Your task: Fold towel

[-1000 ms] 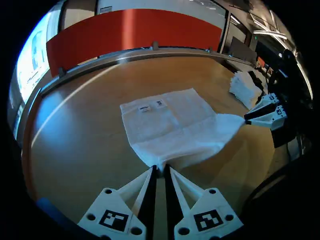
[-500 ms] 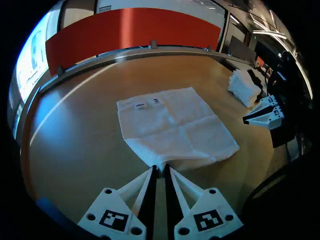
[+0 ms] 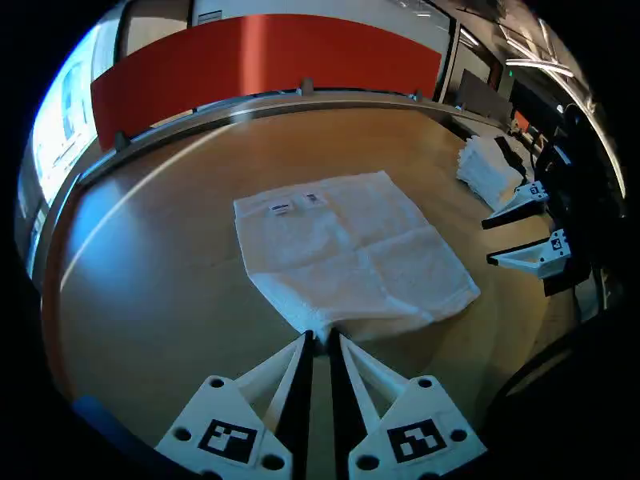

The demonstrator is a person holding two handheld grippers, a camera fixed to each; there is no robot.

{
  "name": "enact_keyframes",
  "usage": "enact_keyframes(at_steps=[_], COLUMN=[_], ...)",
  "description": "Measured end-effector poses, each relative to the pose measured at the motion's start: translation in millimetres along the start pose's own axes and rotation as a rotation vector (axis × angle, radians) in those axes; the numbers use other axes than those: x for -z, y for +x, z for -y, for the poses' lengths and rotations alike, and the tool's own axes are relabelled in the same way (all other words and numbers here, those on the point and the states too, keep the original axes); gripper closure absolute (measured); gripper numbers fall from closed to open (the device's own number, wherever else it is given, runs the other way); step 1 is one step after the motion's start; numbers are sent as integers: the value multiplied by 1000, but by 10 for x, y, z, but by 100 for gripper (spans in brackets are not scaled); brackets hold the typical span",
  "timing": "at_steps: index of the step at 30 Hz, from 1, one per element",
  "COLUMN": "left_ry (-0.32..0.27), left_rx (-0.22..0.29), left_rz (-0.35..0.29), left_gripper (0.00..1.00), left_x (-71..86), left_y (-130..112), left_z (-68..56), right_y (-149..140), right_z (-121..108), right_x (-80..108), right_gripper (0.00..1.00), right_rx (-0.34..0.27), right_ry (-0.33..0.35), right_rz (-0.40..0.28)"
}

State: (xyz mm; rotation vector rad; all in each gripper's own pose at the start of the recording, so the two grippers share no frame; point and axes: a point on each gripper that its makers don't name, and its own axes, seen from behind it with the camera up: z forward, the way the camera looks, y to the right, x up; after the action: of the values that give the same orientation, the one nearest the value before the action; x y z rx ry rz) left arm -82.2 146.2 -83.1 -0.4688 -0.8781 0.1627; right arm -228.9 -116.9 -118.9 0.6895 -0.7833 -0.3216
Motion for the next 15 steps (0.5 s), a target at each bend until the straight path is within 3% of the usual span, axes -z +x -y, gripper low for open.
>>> enact_keyframes(at_steps=[15], left_ry=[3], left_rx=[0], left_rz=[8], left_gripper=[86], left_x=[-9], left_y=[-46], left_z=[-1], right_y=[-344], right_z=[187], right_x=[-96], right_gripper=[24], right_rx=[-5], right_ry=[24], right_rz=[53])
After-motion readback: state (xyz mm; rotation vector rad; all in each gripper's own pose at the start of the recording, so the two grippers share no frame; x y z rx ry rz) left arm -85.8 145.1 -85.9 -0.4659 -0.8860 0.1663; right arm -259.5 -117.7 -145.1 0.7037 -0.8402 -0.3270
